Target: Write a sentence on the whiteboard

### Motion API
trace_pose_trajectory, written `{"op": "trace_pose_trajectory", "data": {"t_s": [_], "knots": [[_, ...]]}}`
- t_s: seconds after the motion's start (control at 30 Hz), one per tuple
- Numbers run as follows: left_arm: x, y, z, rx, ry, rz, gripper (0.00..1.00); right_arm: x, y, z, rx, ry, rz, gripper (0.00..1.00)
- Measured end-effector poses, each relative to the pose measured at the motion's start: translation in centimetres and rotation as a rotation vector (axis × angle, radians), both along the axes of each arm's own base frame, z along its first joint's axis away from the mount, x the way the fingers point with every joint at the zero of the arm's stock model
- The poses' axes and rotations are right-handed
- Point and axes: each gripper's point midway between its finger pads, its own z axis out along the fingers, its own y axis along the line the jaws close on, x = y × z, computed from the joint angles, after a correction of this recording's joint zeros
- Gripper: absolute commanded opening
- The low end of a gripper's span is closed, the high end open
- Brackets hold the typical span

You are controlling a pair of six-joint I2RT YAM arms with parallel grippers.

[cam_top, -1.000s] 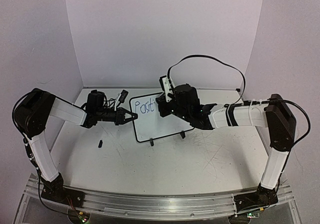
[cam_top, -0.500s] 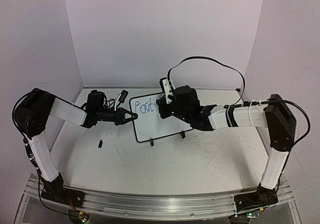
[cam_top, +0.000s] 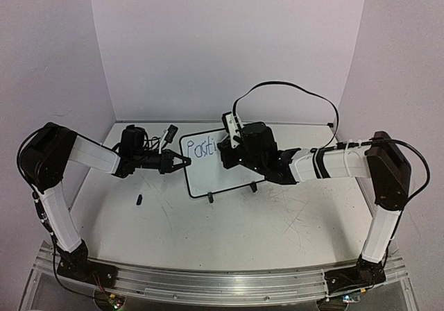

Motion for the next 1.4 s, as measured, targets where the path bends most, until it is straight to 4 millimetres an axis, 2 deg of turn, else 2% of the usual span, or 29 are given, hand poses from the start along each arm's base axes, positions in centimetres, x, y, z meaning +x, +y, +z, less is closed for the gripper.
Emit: {"op": "trace_pose_trajectory", "data": {"t_s": [0.27, 0.5, 0.6, 0.77, 0.83, 1.03, 1.4], "knots": [[0.0, 0.0, 0.0, 0.0, 0.0, 0.0, 0.0, -0.5, 0.0, -0.8, -0.004, 0.018, 0.003, 0.0], [0.0, 0.0, 0.0, 0.001, -0.008, -0.005, 0.0, -1.1, -0.1, -0.3, 0.012, 0.032, 0.019, 0.0], [0.0, 0.0, 0.0, 0.001, -0.01, -0.005, 0.0, -1.9, -0.5, 1.9, 0.041, 0.021, 0.04, 0.0], [0.0, 0.0, 0.0, 0.004, -0.018, -0.006, 0.0, -2.7, -1.2, 7.8, 0.119, -0.07, 0.095, 0.0], [0.0, 0.0, 0.0, 0.005, -0.023, -0.007, 0.0, -2.7, -1.4, 8.8, 0.125, -0.098, 0.113, 0.0], [0.0, -0.1, 0.0, 0.01, -0.033, -0.007, 0.0, -2.0, -1.9, 7.8, 0.049, -0.136, 0.115, 0.0], [0.0, -0.2, 0.2, 0.021, -0.034, 0.005, 0.0, -1.0, -2.0, 4.1, -0.038, -0.082, 0.106, 0.0]]}}
